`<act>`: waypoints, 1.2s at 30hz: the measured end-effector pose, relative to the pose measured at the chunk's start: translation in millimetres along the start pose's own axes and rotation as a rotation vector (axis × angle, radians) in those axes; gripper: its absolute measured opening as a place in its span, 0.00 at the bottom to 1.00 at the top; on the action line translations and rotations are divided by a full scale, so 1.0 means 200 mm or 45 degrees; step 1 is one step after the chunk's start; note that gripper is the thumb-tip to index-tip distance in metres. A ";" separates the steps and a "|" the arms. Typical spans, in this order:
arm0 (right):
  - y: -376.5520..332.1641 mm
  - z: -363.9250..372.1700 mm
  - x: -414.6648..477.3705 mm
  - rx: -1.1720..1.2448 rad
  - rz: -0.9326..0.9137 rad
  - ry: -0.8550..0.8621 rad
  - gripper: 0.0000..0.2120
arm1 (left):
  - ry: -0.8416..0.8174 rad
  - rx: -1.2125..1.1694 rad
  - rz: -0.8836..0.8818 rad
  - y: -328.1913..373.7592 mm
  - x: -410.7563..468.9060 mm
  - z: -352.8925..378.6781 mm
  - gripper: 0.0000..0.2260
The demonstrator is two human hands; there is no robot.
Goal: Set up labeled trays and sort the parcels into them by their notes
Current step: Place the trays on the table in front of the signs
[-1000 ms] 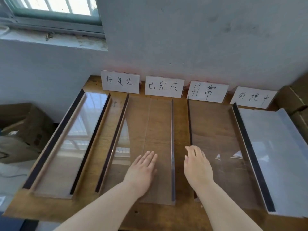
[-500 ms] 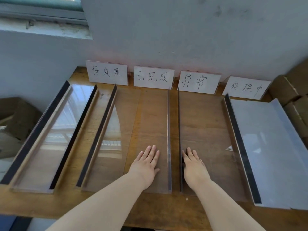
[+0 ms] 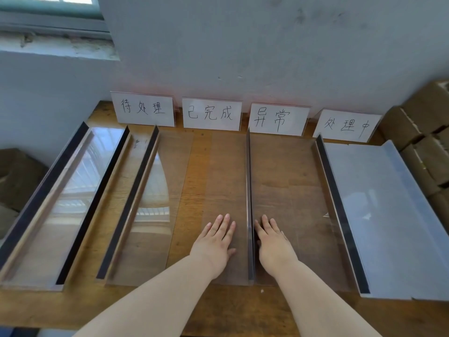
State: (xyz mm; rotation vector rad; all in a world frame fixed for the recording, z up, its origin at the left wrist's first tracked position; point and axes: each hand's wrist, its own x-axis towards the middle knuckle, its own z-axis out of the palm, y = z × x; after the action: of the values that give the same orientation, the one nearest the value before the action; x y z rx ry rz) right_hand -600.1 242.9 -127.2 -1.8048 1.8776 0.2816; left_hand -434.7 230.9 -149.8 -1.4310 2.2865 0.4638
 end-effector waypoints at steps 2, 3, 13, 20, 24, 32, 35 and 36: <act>0.00 0.01 0.00 0.005 -0.002 -0.004 0.29 | -0.007 -0.001 -0.004 0.00 0.00 -0.01 0.29; 0.00 0.01 0.01 0.005 -0.002 -0.004 0.29 | -0.010 0.000 -0.008 0.00 0.00 -0.01 0.29; 0.01 0.01 0.00 0.030 -0.013 -0.014 0.30 | 0.004 -0.039 0.003 0.00 0.00 0.00 0.30; 0.02 0.01 0.01 0.033 -0.019 -0.001 0.30 | -0.001 -0.065 0.012 0.00 -0.01 0.00 0.30; 0.02 0.01 0.01 0.052 -0.022 -0.015 0.29 | -0.005 -0.064 0.016 0.01 0.00 -0.01 0.30; 0.02 0.00 0.01 0.046 -0.024 -0.022 0.30 | -0.004 -0.018 -0.007 0.02 0.00 -0.01 0.30; 0.02 0.00 0.01 0.045 -0.022 -0.025 0.30 | -0.008 -0.002 -0.012 0.03 -0.01 -0.01 0.29; 0.02 0.00 0.01 0.047 -0.021 -0.026 0.30 | -0.010 -0.001 -0.010 0.03 -0.01 -0.01 0.29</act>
State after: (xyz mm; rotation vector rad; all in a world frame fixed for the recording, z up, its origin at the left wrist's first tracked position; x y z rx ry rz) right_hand -603.5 241.7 -128.0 -1.7853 1.8415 0.2575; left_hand -439.3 233.6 -146.8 -1.4353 2.2743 0.4675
